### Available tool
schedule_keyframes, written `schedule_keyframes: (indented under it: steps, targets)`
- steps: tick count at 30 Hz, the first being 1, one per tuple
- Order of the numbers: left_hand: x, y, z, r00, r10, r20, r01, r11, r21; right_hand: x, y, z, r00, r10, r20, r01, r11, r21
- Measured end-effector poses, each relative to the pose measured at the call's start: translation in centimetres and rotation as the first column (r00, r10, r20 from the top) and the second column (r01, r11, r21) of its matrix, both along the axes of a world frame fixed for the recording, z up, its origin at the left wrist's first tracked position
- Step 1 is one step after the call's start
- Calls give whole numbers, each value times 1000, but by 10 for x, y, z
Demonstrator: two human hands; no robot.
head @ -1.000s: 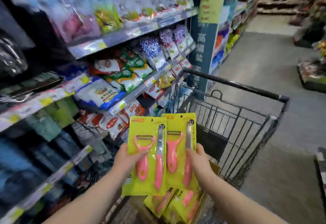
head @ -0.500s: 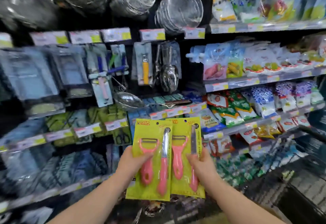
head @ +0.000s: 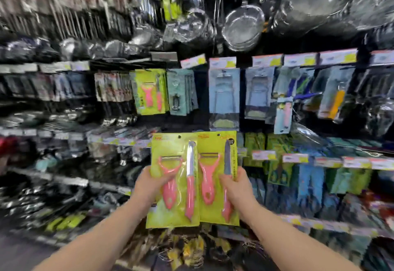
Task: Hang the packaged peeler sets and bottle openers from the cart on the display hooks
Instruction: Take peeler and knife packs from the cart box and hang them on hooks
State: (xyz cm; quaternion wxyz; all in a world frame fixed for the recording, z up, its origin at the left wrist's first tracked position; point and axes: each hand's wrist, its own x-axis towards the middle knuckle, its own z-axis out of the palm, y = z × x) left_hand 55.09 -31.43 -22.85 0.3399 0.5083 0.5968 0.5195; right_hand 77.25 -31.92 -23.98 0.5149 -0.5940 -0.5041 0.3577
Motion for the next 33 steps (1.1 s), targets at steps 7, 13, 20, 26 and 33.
schedule_keyframes:
  steps: [7, 13, 20, 26, 33]
  targets:
    - [-148, -19, 7, 986, 167, 29, -168, 985, 29, -148, 11, 20, 984, 178, -2, -178, 984, 29]
    - [-196, -3, 16, 980, 180, 89, -185, 981, 52, -206, 36, 35, 973, 230, 40, -232, 970, 69]
    - [-234, 48, 43, 973, 224, 58, -230, 964, 131, -247, 111, 57, 969, 240, 62, -246, 961, 128]
    - [-265, 126, 73, 974, 203, 99, -218, 960, 179, -273, 204, 85, 977, 214, 19, -213, 952, 222]
    - [-278, 234, 92, 977, 179, 117, -199, 960, 195, -287, 304, 119, 980, 192, 46, -197, 947, 255]
